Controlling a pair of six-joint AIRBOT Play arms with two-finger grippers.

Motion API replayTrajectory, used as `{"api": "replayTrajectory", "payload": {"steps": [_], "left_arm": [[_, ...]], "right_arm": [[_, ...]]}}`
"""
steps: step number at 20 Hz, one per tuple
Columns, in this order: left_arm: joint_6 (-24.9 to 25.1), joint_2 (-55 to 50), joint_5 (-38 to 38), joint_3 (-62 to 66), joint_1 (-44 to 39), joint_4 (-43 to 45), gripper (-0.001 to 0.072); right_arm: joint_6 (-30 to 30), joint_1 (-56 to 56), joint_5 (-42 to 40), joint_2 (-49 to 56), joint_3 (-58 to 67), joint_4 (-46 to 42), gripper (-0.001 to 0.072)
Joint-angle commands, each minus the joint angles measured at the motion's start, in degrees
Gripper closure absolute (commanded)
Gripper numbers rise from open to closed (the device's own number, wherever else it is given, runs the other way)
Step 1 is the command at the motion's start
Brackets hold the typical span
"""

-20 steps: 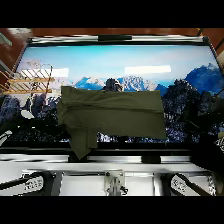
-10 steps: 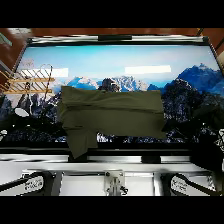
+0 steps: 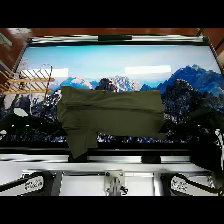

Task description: Fold the shirts.

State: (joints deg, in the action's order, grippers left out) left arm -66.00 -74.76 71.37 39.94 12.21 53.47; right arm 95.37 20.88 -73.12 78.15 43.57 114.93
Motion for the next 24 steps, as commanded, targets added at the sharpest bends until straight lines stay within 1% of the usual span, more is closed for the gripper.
{"api": "replayTrajectory", "payload": {"steps": [1,2,3,4,5,7,9,11,12,14,16,18,20,22,24], "left_arm": [[0.0,0.0,0.0,0.2,0.0,0.0,0.0673],[0.0,0.0,0.0,0.5,0.0,0.0,0.0673],[0.0,0.0,0.0,1.1,0.0,0.0,0.0672],[0.0,0.0,0.1,2.0,0.0,0.0,0.0673],[0.0,0.0,0.9,3.5,0.0,0.0,0.0673],[1.1,0.0,5.0,8.0,0.0,0.0,0.0672],[3.7,0.0,7.7,14.2,0.0,0.0,0.0673],[3.8,-0.1,5.9,20.3,0.0,0.0,0.0673],[3.7,-0.2,4.2,23.1,0.0,0.0,0.0674],[2.0,-1.8,1.4,27.8,0.0,0.0,0.0674],[0.8,-6.0,0.6,33.0,0.0,-1.8,0.0674],[0.7,-11.8,0.7,38.6,0.0,-5.2,0.0673],[-2.2,-17.8,0.7,44.2,0.0,-7.1,0.0673],[-4.6,-23.4,1.1,49.4,-0.1,-7.3,0.0673],[-5.3,-27.5,1.0,52.7,-0.1,-7.3,0.0673]], "right_arm": [[-0.2,0.0,2.5,0.3,-0.7,0.7,0.0246],[-0.3,0.0,2.7,0.3,-0.7,0.8,0.0344],[-0.3,0.0,2.7,0.3,-0.7,1.3,0.0422],[-0.2,0.0,2.6,0.2,-0.7,2.3,0.0542],[1.0,0.0,2.2,0.2,-0.7,3.9,0.0643],[6.4,0.0,-0.9,-0.2,0.6,6.1,0.0645],[8.8,0.0,-2.2,-1.8,4.2,5.9,0.0646],[10.9,0.0,0.0,-3.7,8.1,7.6,0.0646],[10.5,0.0,1.9,-4.1,10.1,7.6,0.0646],[8.3,-0.1,6.8,-4.0,13.0,7.6,0.0646],[8.2,-0.6,11.4,-3.3,14.6,9.0,0.0646],[8.2,-3.4,14.1,-0.4,17.0,7.6,0.0646],[8.1,-7.2,17.3,3.6,20.3,4.8,0.0646],[5.8,-9.7,21.4,7.6,24.2,2.3,0.0646],[4.0,-10.6,22.6,11.7,28.1,1.3,0.0646]]}}
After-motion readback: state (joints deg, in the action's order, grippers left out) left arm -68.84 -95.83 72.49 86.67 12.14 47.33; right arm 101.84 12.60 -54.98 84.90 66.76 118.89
